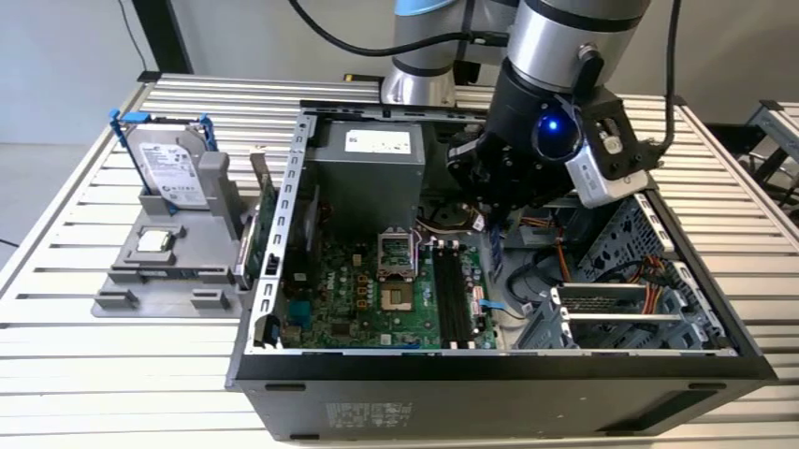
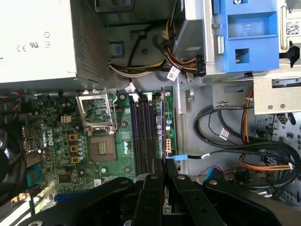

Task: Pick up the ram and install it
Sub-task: 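Insert the ram into the slot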

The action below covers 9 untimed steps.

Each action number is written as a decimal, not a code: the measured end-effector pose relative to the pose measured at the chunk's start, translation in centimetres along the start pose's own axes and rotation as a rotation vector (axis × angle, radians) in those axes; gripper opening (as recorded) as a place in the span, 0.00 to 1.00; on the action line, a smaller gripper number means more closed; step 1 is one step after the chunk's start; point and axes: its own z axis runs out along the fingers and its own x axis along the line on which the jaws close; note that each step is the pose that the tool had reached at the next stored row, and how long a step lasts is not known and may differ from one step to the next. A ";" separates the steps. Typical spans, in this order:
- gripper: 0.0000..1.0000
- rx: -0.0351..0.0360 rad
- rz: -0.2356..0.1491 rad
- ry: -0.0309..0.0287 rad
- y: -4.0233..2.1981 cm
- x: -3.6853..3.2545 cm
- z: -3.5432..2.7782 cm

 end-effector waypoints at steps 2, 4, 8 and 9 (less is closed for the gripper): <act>0.00 0.0000 0.002 0.0000 0.03 -0.18 0.37; 0.00 0.0000 0.003 -0.0001 0.07 -0.34 0.72; 0.00 0.0001 0.003 -0.0001 0.20 -0.46 1.47; 0.00 0.0001 0.003 0.0000 0.20 -0.46 1.64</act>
